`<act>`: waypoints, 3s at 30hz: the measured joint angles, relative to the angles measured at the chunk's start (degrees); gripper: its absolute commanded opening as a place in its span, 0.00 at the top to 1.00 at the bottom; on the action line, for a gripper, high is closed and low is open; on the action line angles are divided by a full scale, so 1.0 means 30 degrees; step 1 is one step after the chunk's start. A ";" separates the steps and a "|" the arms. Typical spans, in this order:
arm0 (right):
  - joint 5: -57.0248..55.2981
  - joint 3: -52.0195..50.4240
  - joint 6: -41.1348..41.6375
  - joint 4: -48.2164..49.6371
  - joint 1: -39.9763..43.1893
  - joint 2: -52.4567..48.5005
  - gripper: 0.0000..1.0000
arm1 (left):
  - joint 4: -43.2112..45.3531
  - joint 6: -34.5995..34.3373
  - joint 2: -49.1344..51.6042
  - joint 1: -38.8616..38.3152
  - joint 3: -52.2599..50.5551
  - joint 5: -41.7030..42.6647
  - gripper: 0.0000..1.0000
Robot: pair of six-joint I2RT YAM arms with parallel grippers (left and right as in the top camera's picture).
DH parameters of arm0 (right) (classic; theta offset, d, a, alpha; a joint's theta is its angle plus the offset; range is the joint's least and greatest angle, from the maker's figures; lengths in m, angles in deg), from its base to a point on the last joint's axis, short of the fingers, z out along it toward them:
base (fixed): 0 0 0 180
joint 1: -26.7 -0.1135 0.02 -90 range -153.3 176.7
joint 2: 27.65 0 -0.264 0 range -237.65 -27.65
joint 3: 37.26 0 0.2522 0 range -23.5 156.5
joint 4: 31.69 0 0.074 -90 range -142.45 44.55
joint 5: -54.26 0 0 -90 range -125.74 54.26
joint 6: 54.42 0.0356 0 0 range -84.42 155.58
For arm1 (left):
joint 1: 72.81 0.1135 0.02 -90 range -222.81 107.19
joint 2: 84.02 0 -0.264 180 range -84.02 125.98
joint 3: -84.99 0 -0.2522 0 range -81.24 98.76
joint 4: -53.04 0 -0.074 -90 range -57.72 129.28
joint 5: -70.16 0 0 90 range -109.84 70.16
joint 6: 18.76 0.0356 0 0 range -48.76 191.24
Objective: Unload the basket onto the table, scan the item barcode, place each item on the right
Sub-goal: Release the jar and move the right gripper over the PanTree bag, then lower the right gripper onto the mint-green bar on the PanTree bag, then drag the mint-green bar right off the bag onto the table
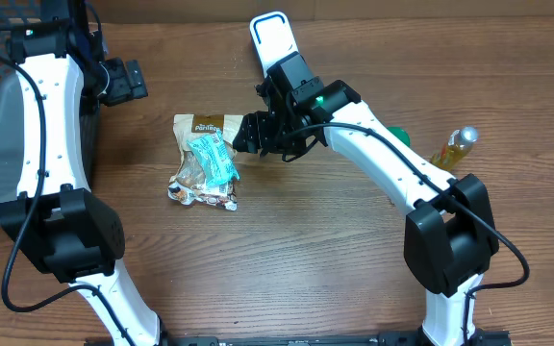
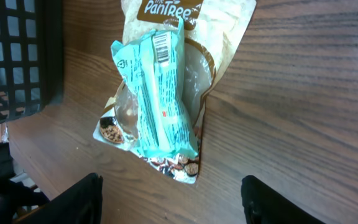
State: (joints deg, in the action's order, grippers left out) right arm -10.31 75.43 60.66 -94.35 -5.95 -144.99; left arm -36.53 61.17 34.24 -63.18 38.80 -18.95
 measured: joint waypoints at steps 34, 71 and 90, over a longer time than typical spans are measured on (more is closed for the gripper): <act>-0.1727 0.0000 0.1209 0.0590 0.0007 -0.0714 0.34 | 0.0000 0.0007 0.0000 0.0000 0.0000 0.0000 0.00; -0.1282 -0.4983 0.6696 0.8313 -0.2200 -0.0736 0.56 | 0.0000 0.0000 0.0000 0.0000 0.0000 0.0000 0.00; -0.4342 -0.6207 0.8473 1.0797 -0.3665 -0.0736 0.81 | 0.0000 0.0000 0.0000 0.0000 0.0000 0.0000 0.00</act>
State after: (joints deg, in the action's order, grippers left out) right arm -23.33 56.81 86.08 -61.96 -16.94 -147.20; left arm -36.53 61.17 34.24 -63.18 38.80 -18.95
